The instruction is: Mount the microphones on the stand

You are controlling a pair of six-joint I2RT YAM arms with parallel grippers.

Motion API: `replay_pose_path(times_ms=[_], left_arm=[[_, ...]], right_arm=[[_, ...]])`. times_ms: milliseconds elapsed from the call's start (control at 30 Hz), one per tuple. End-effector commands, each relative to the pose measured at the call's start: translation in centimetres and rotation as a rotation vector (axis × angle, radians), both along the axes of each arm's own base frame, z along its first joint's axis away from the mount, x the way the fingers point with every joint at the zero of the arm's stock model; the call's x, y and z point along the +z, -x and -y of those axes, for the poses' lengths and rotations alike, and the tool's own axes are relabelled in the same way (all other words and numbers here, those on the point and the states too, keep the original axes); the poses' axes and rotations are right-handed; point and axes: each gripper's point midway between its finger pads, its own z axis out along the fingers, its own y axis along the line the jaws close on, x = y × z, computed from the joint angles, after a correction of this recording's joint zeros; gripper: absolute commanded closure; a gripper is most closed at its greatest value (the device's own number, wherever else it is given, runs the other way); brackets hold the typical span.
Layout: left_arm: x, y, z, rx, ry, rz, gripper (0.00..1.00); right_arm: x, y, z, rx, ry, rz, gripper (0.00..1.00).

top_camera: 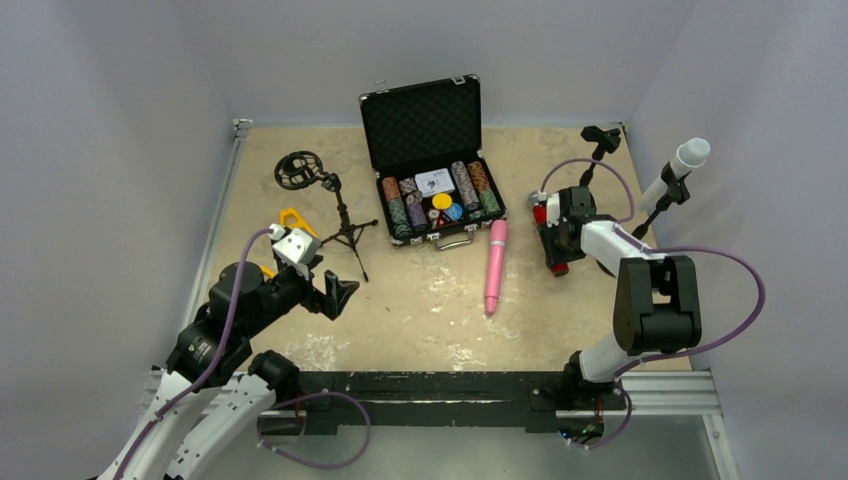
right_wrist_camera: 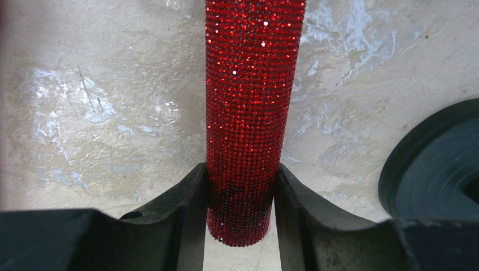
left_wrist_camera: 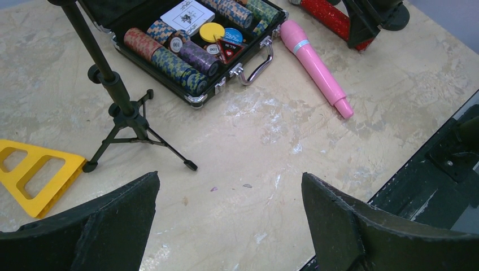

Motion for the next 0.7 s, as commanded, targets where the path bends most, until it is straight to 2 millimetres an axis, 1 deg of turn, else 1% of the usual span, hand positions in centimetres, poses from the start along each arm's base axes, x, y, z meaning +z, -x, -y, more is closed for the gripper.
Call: replay_pose_path(times_ms=[0, 33, 67, 200, 300, 533, 567, 667], left_arm=[[0.8, -0.1, 0.1, -0.006, 0.012, 0.03, 0.01], [0.7, -0.1, 0.1, -0.007, 0.011, 0.03, 0.01], [0.8, 0.0, 0.1, -0.008, 0.012, 0.029, 0.01], [0.9, 0.0, 0.2, -0.013, 0.02, 0.029, 0.01], [1.2, 0.2, 0.4, -0.025, 0.04, 0.035, 0.01], [2.1, 1.0, 1.6, -0.076, 0.118, 0.028, 0.01], [2.1, 1.1, 1.8, -0.084, 0.129, 0.025, 0.01], [2.4, 1.4, 2.5, -0.11, 0.169, 0.01, 0.01]], right_arm=[[0.8, -0.3, -0.6, 0.015, -0.032, -0.007, 0.77], [1.0, -0.3, -0.8, 0.022, -0.043, -0.004, 0.85], [1.2, -0.2, -0.9, 0.025, -0.045, -0.005, 0.89], [2.8, -0.5, -2.2, 0.06, -0.115, 0.033, 1.0], [4.6, -0.8, -3.0, 0.078, -0.171, 0.084, 1.0], [8.8, -0.6, -5.5, 0.141, -0.334, 0.184, 1.0], [9.3, -0.7, -5.0, 0.122, -0.351, 0.203, 1.0], [11.4, -0.4, -5.8, 0.149, -0.426, 0.256, 1.0]])
